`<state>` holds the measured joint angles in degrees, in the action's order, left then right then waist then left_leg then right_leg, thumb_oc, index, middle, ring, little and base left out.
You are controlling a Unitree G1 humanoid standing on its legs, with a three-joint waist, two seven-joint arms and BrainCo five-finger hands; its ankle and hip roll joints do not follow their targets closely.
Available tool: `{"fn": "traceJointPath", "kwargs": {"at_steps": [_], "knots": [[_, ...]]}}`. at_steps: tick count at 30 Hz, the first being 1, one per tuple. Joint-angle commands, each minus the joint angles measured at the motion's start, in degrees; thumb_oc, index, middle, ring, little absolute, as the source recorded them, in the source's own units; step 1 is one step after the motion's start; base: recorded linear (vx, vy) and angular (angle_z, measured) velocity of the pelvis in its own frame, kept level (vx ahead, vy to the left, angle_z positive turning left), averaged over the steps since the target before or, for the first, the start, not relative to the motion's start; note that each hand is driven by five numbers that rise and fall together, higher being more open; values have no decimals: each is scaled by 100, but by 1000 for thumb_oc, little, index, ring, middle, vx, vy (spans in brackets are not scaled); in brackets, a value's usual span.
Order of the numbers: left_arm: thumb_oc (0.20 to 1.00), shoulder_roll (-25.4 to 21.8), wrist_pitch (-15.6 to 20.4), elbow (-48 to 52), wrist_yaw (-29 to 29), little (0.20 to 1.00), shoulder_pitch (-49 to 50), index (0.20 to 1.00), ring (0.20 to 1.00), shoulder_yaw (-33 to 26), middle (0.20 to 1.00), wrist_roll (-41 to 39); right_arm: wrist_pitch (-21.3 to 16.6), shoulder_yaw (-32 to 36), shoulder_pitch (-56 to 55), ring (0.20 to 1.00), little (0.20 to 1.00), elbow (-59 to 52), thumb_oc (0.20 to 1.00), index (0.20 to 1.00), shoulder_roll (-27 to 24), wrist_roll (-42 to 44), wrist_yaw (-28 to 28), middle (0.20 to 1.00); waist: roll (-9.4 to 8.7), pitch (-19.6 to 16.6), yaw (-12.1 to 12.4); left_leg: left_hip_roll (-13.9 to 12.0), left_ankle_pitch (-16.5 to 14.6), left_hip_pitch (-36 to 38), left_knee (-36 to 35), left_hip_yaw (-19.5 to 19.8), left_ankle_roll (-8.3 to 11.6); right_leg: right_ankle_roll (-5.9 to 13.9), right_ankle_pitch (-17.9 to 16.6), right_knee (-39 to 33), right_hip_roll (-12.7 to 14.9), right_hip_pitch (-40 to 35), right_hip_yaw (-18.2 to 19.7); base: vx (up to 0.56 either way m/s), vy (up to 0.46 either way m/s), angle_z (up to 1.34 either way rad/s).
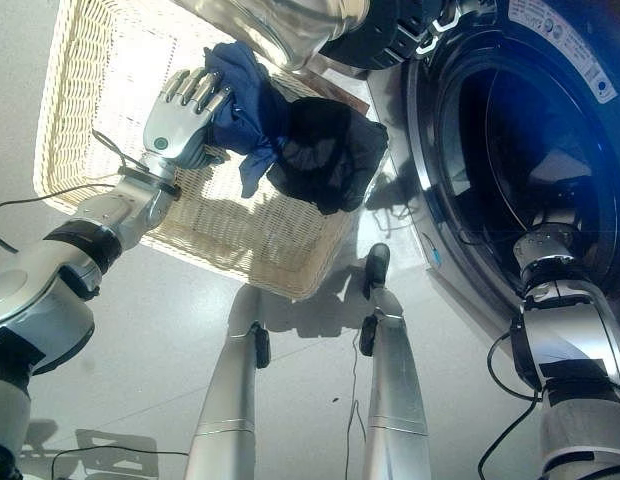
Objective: Put the clothes into the washing machine.
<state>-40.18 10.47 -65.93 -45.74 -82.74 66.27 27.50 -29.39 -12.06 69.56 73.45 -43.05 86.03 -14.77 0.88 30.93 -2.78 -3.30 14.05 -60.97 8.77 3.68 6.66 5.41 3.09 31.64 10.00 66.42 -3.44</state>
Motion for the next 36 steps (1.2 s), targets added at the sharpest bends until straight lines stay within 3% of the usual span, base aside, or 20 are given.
{"fn": "traceJointPath", "kwargs": {"at_steps": [1, 13, 21, 25, 26, 27, 29, 31, 32, 33, 34, 35, 36], "knots": [[200, 265, 61, -451, 379, 200, -602, 200, 200, -47, 200, 24, -95, -294, 419, 1000, 1000, -17, 1000, 1000, -416, -379, 278, 1000, -317, -113, -19, 152, -982, 170, 704, -179, 29, 272, -1011, -1457, -596, -608, -226, 0, 0, 0], [200, 379, 269, -391, 979, 200, -665, 200, 200, -227, 200, -194, 97, -510, 332, 1000, 1000, -323, 1000, 1000, -23, -960, 1186, 1000, -260, -113, -45, 147, -970, 229, 691, -248, 51, 276, -984, -1439, -565, -614, -190, 0, 0, 0], [200, 450, 472, -383, 774, 200, -565, 200, 200, -619, 200, -650, 101, -482, 161, 1000, 1000, -563, 1000, 1000, 223, -848, 1327, 1000, -243, -113, -70, 145, -901, 194, 643, -282, 56, 260, -1004, -1440, -574, -544, -154, 0, 0, 0], [200, 435, 672, -330, 479, 200, -324, 200, 200, -1040, 200, -855, -160, -367, -116, 1000, 1000, -706, 1000, 1000, 345, -1270, 930, 1000, -240, -113, -58, 136, -955, 261, 634, -298, 70, 266, -936, -1421, -575, -601, -165, 0, 0, 0], [200, 415, 716, -285, 414, 200, -256, 200, 200, -1153, 200, -926, -190, -381, -173, 1000, 1000, -793, 1000, 1000, 367, -2106, 150, 1000, -235, -113, -60, 137, -949, 263, 629, -303, 74, 266, -939, -1428, -574, -603, -164, 0, 0, 0], [200, 407, 728, -267, 397, 200, -235, 200, 200, -1188, 200, -946, -134, -385, -200, 1000, 1000, -833, 1000, 1000, 375, -2436, -218, 1000, -233, -113, -60, 137, -946, 263, 626, -307, 75, 264, -937, -1426, -576, -602, -165, 0, 0, 0], [200, 409, 669, -119, 329, 200, -96, 200, 200, -1344, 200, -839, 324, -463, -267, 1000, 1000, -882, 1000, 1000, 356, -3750, -1644, 1000, -221, -113, -49, 142, -936, 246, 627, -316, 70, 259, -939, -1422, -569, -583, -160, 0, 0, 0], [200, 387, 594, 35, 303, 200, 29, 200, 200, -1412, 200, -753, 1087, -721, -221, 1000, 1000, -903, 1000, 1000, 223, -5131, -2794, 1000, -196, -113, -25, 149, -944, 242, 636, -317, 40, 252, -932, -1399, -577, -576, -168, 0, 0, 0], [200, 394, 581, 79, 268, 200, 101, 200, 200, -1480, 200, -673, 1578, -895, -147, 1000, 1000, -802, 1000, 1000, 154, -5536, -2887, 1000, -188, -113, -19, 145, -948, 221, 659, -329, 37, 263, -937, -1389, -581, -563, -165, 0, 0, 0], [200, 391, 567, 96, 253, 200, 112, 200, 200, -1456, 200, -688, 1739, -973, -102, 1000, 1000, -737, 1000, 1000, 128, -5640, -2929, 1000, -182, -113, -15, 143, -943, 208, 667, -325, 35, 262, -951, -1389, -588, -553, -156, 0, 0, 0], [200, 370, 574, 107, 238, 200, 117, 200, 200, -1463, 200, -659, 2162, -1151, 40, 1000, 1000, -588, 1000, 1000, 19, -5970, -2989, 1000, -189, -113, 2, 143, -959, 204, 676, -312, 14, 257, -945, -1373, -589, -551, -168, 0, 0, 0], [200, 325, 591, 132, 188, 200, 135, 200, 200, -1466, 200, -665, 2679, -1364, 162, 1000, 1000, -426, 1000, 1000, -76, -6279, -2728, 1000, -191, -113, 8, 132, -962, 159, 710, -313, 6, 259, -952, -1357, -603, -520, -173, 0, 0, 0], [200, 283, 546, 185, 173, 200, 107, 200, 200, -1394, 200, -722, 2951, -1577, 253, 1000, 1000, -266, 1000, 1000, -154, -6256, -2534, 1000, -206, -113, 25, 122, -950, 142, 709, -303, -9, 255, -962, -1355, -615, -513, -182, 0, 0, 0]]}}
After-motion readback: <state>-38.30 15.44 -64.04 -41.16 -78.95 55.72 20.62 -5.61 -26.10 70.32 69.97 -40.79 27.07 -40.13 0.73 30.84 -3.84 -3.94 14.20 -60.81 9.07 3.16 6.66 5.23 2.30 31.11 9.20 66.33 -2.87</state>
